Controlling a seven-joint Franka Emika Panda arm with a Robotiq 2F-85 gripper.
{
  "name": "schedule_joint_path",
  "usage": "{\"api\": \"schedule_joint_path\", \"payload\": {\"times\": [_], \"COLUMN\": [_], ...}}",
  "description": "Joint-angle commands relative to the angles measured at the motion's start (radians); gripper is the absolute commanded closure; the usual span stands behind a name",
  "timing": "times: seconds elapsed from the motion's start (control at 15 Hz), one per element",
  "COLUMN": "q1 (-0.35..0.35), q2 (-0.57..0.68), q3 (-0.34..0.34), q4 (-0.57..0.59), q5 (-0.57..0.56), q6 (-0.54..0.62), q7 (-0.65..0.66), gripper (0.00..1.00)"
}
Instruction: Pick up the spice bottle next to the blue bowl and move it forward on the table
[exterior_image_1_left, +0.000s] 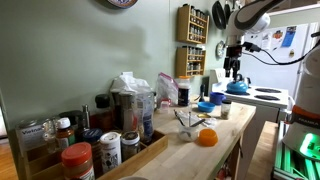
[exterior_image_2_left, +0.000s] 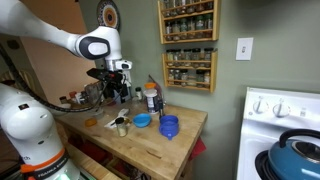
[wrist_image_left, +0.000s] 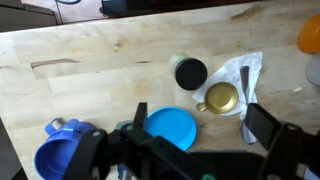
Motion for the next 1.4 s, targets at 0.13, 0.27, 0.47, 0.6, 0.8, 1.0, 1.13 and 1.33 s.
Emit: {"api": "schedule_joint_path", "payload": {"times": [0.13, 0.27, 0.47, 0.6, 0.8, 1.0, 1.13, 1.33], "q1": [-0.005, 0.001, 0.03, 0.054, 0.092, 0.135, 0.121, 0.124], "q2": [0.0, 0.0, -0.019, -0.026, -0.005, -0.029, -0.006, -0.005], "q3": [0.005, 0.001, 0.002, 0.004, 0.022, 0.048, 0.049, 0.054], "q4": [0.002, 0.002, 0.004, -0.004, 0.007, -0.019, 0.008, 0.011], "q5": [0.004, 0.019, 0.079, 0.115, 0.143, 0.137, 0.127, 0.127], "q6": [-0.002, 0.014, 0.112, 0.174, 0.23, 0.228, 0.211, 0.211], "q7": [-0.003, -0.002, -0.003, -0.014, -0.027, -0.055, -0.037, -0.035], "gripper": [0.0, 0.0, 0.0, 0.0, 0.0, 0.0, 0.0, 0.0]}}
